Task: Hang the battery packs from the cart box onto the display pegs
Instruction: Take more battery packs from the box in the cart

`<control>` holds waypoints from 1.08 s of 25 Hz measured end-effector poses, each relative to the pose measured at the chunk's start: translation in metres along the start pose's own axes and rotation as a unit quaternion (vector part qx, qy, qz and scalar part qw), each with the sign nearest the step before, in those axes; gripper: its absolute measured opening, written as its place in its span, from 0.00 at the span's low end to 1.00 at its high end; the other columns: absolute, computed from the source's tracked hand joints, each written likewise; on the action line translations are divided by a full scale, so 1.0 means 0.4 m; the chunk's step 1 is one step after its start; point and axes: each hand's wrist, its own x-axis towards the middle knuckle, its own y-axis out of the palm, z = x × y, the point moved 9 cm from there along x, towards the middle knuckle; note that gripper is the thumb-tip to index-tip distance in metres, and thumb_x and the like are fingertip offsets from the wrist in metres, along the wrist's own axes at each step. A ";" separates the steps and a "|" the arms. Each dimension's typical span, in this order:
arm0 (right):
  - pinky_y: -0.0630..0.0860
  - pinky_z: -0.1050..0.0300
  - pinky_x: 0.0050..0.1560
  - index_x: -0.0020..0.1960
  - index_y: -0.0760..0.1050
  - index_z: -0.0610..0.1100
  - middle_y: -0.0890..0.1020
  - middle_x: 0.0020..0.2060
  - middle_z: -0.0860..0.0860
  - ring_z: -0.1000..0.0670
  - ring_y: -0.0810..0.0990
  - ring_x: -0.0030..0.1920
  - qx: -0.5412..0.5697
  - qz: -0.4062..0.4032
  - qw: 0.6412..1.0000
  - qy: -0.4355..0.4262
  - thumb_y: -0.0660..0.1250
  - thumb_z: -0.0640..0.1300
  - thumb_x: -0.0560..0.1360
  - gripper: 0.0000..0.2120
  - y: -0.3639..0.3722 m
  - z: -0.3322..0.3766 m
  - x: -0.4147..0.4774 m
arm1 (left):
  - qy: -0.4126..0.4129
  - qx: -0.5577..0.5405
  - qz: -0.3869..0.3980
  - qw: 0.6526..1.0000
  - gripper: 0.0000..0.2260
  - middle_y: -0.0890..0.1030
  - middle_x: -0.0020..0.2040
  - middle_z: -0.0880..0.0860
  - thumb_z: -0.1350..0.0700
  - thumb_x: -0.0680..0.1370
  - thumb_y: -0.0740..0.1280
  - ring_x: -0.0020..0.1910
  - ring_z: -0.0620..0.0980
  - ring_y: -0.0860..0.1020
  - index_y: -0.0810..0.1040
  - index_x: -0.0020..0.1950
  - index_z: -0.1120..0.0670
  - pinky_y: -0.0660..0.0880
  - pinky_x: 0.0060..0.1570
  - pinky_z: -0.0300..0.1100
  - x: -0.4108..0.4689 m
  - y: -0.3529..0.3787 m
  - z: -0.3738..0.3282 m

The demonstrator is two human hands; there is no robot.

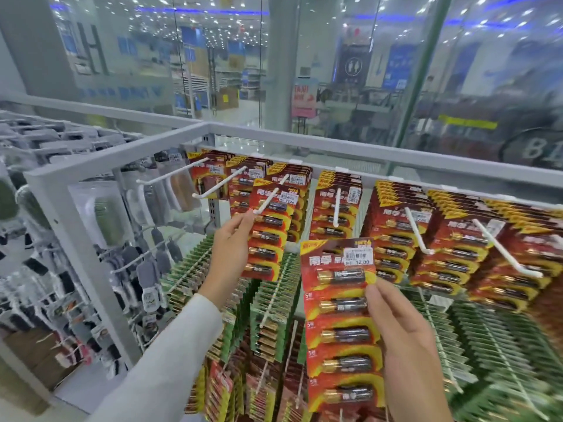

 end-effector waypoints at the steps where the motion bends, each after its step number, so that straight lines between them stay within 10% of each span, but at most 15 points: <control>1: 0.81 0.57 0.44 0.53 0.83 0.53 0.88 0.45 0.56 0.56 0.87 0.44 -0.025 -0.001 0.999 -0.027 0.69 0.50 0.71 0.11 0.010 0.019 -0.005 | 0.006 0.011 0.002 1.000 0.13 0.88 0.46 0.55 0.49 0.87 0.61 0.41 0.55 0.88 0.83 0.54 0.52 0.83 0.34 0.43 0.027 0.010 0.005; 8: 0.77 0.67 0.54 0.61 0.76 0.62 0.82 0.52 0.71 0.67 0.80 0.57 -0.105 -0.043 0.985 -0.131 0.67 0.58 0.75 0.15 0.038 0.064 -0.001 | 0.015 0.013 0.002 1.000 0.10 0.86 0.46 0.49 0.46 0.87 0.61 0.37 0.47 0.84 0.81 0.53 0.45 0.78 0.31 0.37 0.122 0.057 0.039; 11: 0.79 0.45 0.59 0.68 0.76 0.58 0.75 0.59 0.59 0.48 0.70 0.63 -0.106 -0.060 0.984 -0.127 0.66 0.55 0.79 0.17 0.035 0.063 0.000 | 0.012 0.005 0.016 1.000 0.12 0.88 0.48 0.52 0.46 0.87 0.60 0.42 0.52 0.87 0.82 0.56 0.47 0.84 0.40 0.48 0.133 0.066 0.051; 18: 0.72 0.47 0.32 0.62 0.79 0.58 0.84 0.42 0.40 0.33 0.73 0.32 -0.148 -0.087 0.974 -0.149 0.62 0.56 0.82 0.12 0.078 0.055 0.055 | 0.013 0.010 0.030 0.999 0.13 0.88 0.42 0.48 0.47 0.87 0.60 0.43 0.48 0.87 0.83 0.53 0.47 0.83 0.42 0.45 0.142 0.068 0.041; 21: 0.84 0.47 0.41 0.59 0.80 0.51 0.87 0.43 0.48 0.43 0.86 0.42 -0.142 -0.091 0.973 -0.156 0.60 0.54 0.84 0.13 0.082 0.045 0.126 | 0.009 0.009 0.044 0.999 0.13 0.88 0.47 0.52 0.46 0.87 0.60 0.48 0.55 0.87 0.84 0.54 0.46 0.83 0.53 0.58 0.149 0.070 0.042; 27: 0.80 0.42 0.62 0.66 0.78 0.51 0.84 0.58 0.52 0.48 0.82 0.59 -0.195 -0.145 0.954 -0.175 0.59 0.61 0.83 0.20 0.050 0.014 0.303 | -0.001 -0.019 0.046 0.999 0.13 0.88 0.46 0.52 0.48 0.87 0.60 0.45 0.54 0.88 0.83 0.55 0.50 0.84 0.49 0.54 0.156 0.077 0.046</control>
